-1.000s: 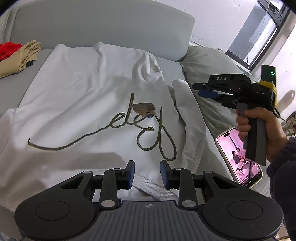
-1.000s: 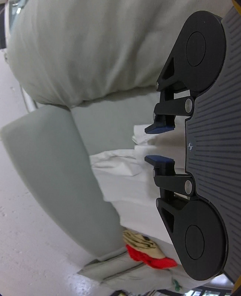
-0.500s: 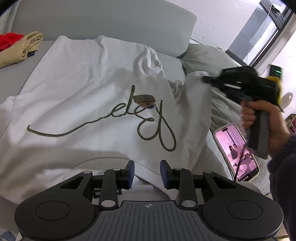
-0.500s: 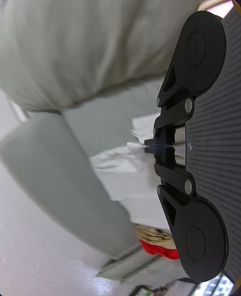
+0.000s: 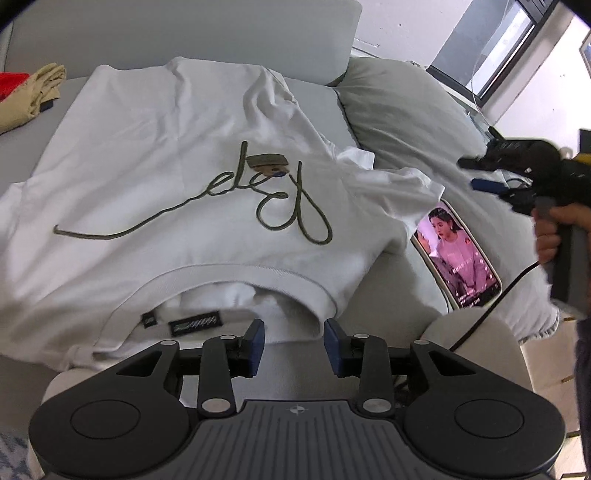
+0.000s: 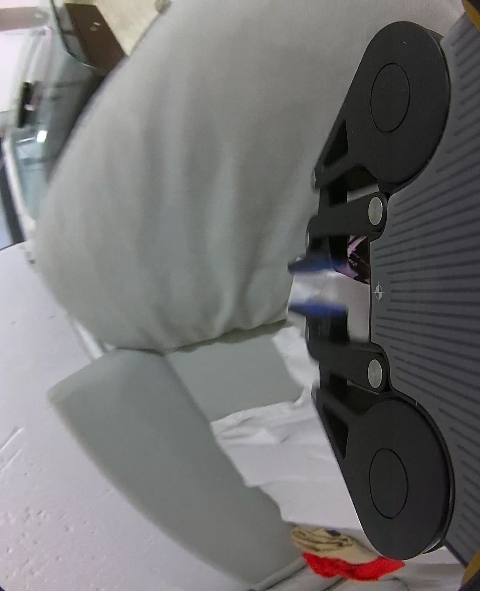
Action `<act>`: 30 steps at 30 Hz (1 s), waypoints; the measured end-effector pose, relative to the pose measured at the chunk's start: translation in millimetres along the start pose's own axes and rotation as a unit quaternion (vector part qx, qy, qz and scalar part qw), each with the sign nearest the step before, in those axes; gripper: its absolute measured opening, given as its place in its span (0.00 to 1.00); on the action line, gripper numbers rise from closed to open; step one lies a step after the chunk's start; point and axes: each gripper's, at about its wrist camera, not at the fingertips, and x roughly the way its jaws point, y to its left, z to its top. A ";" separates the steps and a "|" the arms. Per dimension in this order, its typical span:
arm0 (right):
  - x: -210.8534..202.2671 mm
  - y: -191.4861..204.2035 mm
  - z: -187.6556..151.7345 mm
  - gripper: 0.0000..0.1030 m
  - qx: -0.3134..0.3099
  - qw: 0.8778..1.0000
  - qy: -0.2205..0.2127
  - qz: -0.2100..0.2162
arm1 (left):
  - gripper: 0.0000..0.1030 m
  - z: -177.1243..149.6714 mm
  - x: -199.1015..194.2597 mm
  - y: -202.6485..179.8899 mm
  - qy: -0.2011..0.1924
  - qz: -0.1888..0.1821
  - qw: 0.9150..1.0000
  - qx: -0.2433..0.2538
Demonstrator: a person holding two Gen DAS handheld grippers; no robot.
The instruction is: Fold clothes
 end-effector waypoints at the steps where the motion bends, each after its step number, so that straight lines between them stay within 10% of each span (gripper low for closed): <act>1: -8.4 2.7 -0.1 0.43 -0.003 1.000 0.001 0.006 | 0.35 -2.6 -4.0 0.7 0.000 -0.001 1.000 -0.001; 13: -26.3 13.6 -56.9 0.42 0.026 0.988 0.133 0.079 | 0.38 -19.9 -27.3 18.8 -0.003 0.012 0.999 -0.052; 30: 25.8 7.9 -91.2 0.39 0.106 0.978 0.151 0.095 | 0.38 -34.1 -78.5 95.2 -0.107 0.026 0.971 -0.213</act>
